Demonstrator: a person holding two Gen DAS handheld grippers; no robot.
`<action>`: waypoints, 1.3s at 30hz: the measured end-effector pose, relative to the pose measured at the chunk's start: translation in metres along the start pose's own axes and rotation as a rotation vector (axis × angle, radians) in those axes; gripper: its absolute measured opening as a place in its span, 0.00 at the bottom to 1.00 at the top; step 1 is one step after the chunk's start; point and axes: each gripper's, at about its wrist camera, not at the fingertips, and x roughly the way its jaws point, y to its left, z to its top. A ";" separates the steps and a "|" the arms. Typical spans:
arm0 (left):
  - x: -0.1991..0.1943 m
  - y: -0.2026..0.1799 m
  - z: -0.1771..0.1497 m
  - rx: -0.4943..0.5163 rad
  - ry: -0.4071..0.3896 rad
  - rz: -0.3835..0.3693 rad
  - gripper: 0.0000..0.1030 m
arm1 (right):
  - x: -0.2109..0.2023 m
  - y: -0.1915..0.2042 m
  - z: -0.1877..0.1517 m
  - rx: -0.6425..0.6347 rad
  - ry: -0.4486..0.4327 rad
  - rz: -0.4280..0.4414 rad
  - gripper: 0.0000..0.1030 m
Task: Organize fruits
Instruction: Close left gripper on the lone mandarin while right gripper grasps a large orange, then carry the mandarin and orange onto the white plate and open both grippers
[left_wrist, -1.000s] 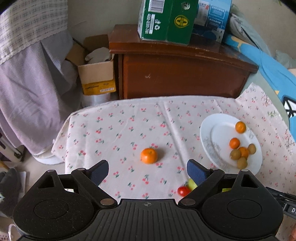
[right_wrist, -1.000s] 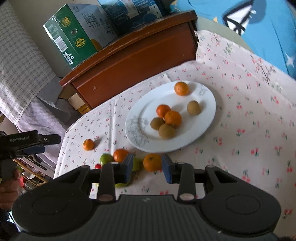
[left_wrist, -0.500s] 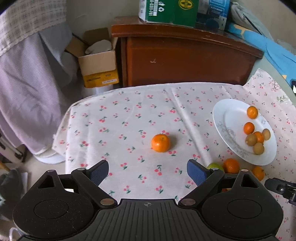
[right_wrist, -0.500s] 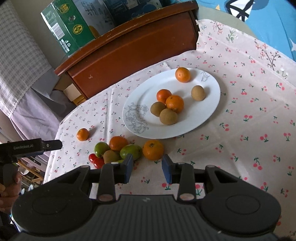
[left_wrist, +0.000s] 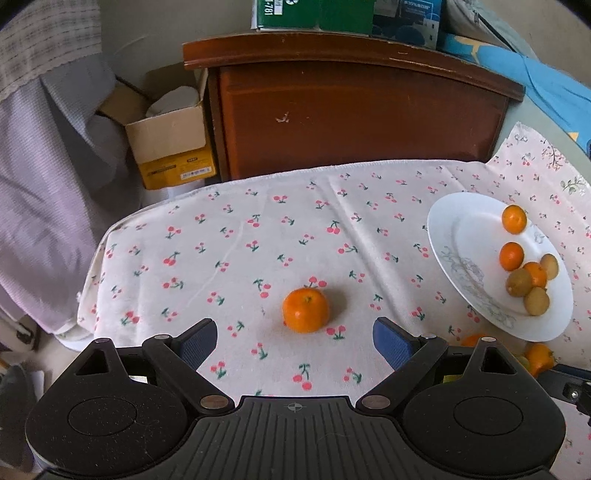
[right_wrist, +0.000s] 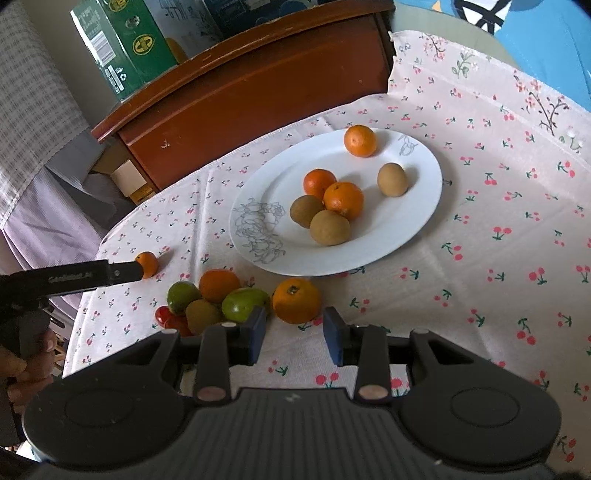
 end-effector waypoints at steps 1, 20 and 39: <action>0.002 0.000 0.001 0.002 -0.002 0.003 0.89 | 0.001 0.000 0.000 -0.004 0.000 -0.002 0.35; 0.025 -0.002 0.000 0.006 0.004 -0.031 0.38 | 0.009 0.005 0.000 -0.046 -0.022 -0.020 0.29; -0.018 -0.014 -0.006 0.014 -0.032 -0.076 0.28 | -0.004 0.008 -0.001 -0.065 -0.017 0.036 0.28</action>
